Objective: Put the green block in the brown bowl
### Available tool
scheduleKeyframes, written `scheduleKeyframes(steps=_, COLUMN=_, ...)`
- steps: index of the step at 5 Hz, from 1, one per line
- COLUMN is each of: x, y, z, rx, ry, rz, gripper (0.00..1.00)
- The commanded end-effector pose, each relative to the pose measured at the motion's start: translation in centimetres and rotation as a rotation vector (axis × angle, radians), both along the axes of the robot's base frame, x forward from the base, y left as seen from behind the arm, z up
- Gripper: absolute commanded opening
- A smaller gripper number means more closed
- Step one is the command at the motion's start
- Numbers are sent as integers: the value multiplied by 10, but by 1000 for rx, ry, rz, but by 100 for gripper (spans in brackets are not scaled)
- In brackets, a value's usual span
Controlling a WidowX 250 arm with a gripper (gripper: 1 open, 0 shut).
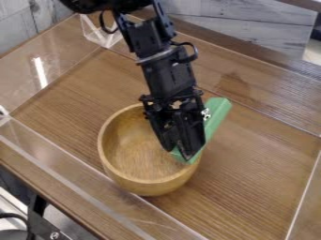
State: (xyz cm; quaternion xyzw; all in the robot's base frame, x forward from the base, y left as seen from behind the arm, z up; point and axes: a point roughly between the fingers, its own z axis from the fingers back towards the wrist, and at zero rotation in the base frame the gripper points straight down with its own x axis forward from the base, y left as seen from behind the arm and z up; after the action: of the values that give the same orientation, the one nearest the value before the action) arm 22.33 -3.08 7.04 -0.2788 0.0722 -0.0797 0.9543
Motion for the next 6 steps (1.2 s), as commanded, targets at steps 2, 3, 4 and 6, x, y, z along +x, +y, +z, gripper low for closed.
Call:
scheduleKeyframes(steps=2, x=8, y=1, z=10, rx=5, ry=-28, rz=-12, gripper=0)
scheduleKeyframes(steps=3, x=7, y=1, z=11, rx=1, ry=-18, rz=-15, gripper=0)
scheduleKeyframes(steps=4, x=7, y=0, z=11, rx=-2, ry=-8, rz=-20, gripper=0)
scheduleKeyframes(steps=6, x=5, y=-1, z=13, rx=-11, ry=11, rz=-27, gripper=0)
